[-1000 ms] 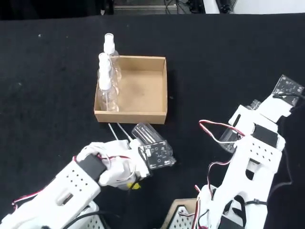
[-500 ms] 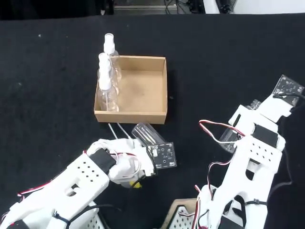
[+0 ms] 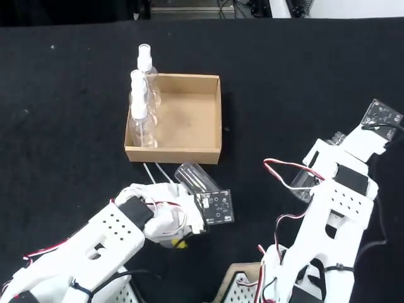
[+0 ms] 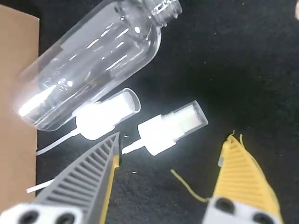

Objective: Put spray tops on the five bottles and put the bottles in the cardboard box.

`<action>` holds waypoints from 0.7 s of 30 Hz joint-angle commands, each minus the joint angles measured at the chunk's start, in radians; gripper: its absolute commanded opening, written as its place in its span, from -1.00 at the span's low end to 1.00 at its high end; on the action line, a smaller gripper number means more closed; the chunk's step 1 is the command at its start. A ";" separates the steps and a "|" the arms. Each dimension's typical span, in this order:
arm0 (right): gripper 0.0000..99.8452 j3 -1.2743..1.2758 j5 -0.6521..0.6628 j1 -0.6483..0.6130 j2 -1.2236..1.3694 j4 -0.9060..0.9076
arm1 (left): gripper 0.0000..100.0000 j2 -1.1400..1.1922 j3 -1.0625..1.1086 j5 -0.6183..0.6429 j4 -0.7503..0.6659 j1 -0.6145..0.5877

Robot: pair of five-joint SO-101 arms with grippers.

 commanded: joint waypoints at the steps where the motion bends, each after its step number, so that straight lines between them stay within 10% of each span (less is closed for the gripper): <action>1: -0.94 -0.039 -0.009 0.018 0.002 -0.026 | -0.35 0.044 -0.059 -0.017 -0.015 -0.033; 21: -0.94 -0.039 -0.009 0.018 0.002 -0.026 | -0.36 0.250 -0.064 -0.017 -0.118 -0.044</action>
